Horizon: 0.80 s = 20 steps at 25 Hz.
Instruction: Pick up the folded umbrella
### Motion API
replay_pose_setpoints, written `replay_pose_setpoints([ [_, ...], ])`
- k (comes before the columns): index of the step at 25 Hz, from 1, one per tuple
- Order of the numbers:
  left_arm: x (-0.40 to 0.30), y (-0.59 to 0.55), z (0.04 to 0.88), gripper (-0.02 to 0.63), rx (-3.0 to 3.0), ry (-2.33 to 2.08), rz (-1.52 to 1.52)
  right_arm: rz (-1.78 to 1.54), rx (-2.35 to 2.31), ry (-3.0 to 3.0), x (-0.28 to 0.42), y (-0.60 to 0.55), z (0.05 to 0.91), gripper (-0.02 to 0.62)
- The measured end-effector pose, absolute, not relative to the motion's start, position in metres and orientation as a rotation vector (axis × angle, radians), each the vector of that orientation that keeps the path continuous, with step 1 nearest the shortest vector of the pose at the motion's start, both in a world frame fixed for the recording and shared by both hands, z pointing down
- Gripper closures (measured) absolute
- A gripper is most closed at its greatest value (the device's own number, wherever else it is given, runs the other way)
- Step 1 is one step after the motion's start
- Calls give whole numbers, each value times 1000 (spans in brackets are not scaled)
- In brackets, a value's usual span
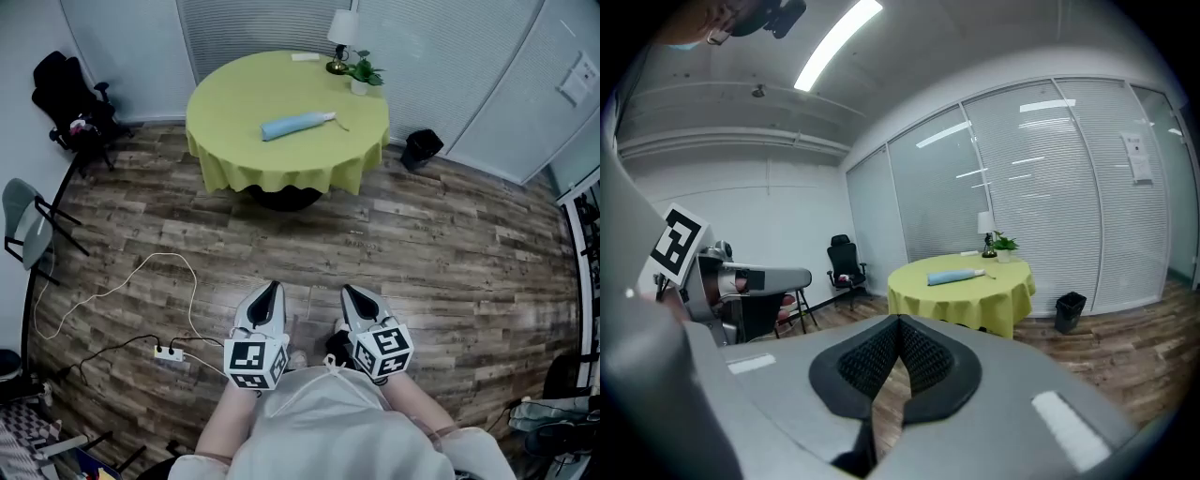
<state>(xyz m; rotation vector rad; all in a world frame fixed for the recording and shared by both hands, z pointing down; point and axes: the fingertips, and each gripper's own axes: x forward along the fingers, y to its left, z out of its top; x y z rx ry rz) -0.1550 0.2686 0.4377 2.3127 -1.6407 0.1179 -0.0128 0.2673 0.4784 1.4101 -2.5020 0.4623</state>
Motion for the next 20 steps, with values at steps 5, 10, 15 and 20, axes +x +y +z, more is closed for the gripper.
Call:
replay_pose_setpoints([
  [5, -152, 220, 447, 600, 2290, -1680, 126, 472, 1371, -2512, -9, 217, 494, 595],
  [10, -131, 148, 447, 600, 2263, -1731, 127, 488, 1314, -2547, 12, 137, 497, 595],
  [15, -92, 59, 443, 599, 2225, -1784, 133, 487, 1261, -2580, 51, 38, 491, 595],
  [20, -47, -23, 440, 600, 2191, -1804, 106, 458, 1178, -2601, 92, -48, 483, 595],
])
